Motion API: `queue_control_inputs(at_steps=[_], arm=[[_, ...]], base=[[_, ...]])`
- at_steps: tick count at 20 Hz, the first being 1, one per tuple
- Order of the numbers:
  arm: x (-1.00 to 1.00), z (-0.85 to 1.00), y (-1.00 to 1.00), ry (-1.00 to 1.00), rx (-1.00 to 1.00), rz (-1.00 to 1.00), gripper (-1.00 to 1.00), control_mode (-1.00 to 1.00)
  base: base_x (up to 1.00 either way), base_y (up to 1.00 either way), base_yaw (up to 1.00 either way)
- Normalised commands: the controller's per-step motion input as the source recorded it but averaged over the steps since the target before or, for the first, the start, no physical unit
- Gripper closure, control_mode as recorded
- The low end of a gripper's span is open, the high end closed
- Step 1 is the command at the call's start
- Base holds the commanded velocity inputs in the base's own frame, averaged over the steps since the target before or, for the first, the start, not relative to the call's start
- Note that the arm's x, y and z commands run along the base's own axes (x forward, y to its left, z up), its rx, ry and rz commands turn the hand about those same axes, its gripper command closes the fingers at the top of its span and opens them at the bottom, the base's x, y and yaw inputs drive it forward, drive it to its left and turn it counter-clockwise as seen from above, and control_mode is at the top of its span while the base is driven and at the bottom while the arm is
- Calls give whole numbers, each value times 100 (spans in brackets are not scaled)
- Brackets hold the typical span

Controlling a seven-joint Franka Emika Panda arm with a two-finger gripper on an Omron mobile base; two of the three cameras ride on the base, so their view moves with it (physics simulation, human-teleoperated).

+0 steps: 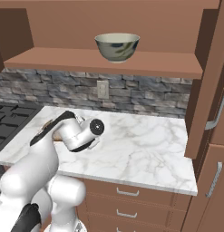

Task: Open the cabinet. Pick the bowls from the counter and place them in the cabinet. Then close the cabinet.

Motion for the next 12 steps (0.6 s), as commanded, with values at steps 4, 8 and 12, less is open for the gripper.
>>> queue_control_inputs(at_steps=[4, 8, 12], arm=[[-34, 47, -41, 1, 0, -24, 100, -100], [-36, 41, -32, 2, 0, -26, 100, -100], [-34, 42, -3, 4, 0, -25, 100, -100]], base=[[0, 0, 0], [0, 0, 0], [0, 0, 0]])
